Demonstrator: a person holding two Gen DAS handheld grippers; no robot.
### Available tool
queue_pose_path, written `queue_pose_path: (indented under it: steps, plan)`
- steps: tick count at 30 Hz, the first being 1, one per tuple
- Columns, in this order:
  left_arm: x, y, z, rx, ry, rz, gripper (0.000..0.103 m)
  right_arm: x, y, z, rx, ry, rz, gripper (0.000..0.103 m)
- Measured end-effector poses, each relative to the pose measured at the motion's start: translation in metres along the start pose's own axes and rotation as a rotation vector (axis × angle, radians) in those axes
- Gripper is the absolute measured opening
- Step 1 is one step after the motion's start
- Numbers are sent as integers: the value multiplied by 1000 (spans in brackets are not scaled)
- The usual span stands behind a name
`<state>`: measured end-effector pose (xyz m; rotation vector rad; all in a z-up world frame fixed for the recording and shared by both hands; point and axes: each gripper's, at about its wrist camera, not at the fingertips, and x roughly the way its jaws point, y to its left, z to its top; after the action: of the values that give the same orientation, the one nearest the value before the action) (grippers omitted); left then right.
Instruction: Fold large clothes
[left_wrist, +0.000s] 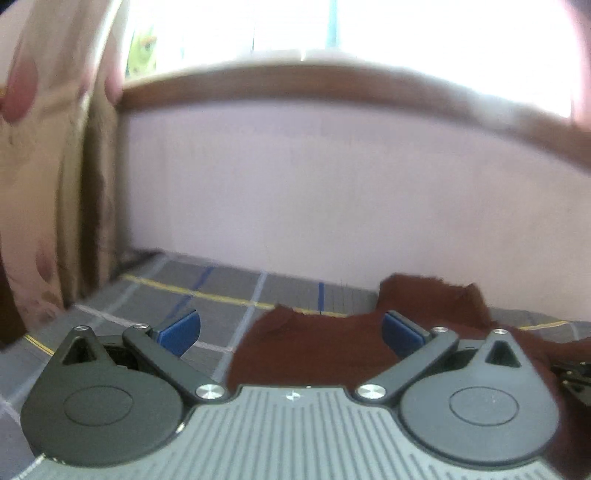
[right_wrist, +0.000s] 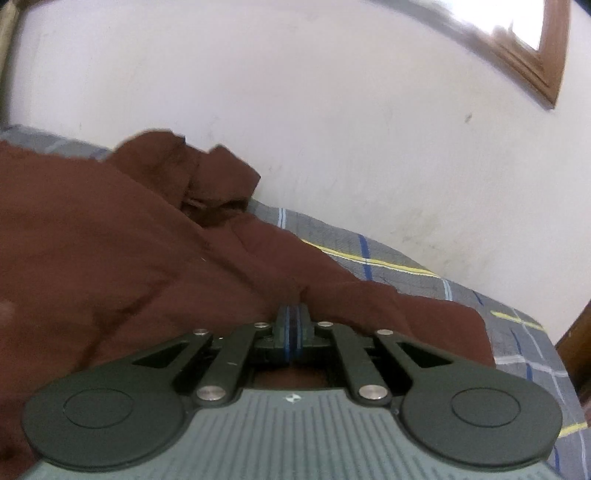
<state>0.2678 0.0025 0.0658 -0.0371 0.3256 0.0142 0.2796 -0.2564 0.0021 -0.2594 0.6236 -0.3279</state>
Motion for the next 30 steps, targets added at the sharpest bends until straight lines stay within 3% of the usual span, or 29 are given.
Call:
queue_pose_path:
  steps: [3,8,20,27,30]
  plan:
    - [-32,7,3,11,-27,4,103,-27,-4,7,68,-11,41,10]
    - [-77,18,-4,18,-18,-21,103,-89,-4,13,130,-62,63,31]
    - [-148,32,-38,39,68,-65,103,-203,19,-1,148,-160,25,32]
    - [-168,40,-51,45,87,-69,103,-235,21,-8,145,-187,11,33]
    - [-170,47,-60,63,125,-73,103,-242,18,-18,154,-182,20,54]
